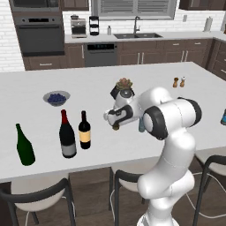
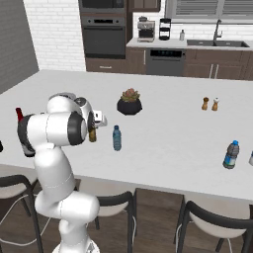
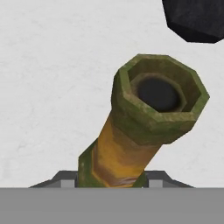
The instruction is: Move the plastic bottles in the middle to the plastics group, and the glass bottles in the middle to the glass group.
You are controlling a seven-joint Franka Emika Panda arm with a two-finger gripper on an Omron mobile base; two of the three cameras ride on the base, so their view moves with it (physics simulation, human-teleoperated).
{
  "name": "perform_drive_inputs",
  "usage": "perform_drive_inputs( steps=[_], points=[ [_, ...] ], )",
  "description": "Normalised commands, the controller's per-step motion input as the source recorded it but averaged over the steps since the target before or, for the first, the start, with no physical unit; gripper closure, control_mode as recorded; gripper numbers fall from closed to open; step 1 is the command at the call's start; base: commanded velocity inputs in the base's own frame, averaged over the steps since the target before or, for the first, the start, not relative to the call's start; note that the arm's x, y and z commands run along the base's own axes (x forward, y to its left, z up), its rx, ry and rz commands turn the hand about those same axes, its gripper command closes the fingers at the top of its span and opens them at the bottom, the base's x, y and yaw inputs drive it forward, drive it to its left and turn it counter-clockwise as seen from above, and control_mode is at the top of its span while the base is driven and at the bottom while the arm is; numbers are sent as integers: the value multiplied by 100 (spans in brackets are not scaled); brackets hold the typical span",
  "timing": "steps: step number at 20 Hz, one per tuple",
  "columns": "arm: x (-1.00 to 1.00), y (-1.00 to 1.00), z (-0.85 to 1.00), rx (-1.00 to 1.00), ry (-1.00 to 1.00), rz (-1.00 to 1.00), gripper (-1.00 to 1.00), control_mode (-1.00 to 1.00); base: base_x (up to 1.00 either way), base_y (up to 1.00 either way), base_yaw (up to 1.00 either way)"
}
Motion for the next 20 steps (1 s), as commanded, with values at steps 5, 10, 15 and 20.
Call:
perform_drive_inputs(
  steps=[5,10,15,20],
  points=[
    [-36,28,36,0,6,25,100,-100,0,0,0],
    [-13,24,25,-5,18,33,100,-100,0,0,0],
    [-16,16,-8,-3,9,31,100,-100,0,0,0],
    [-21,26,-8,0,-6,20,100,-100,0,0,0]
  ],
)
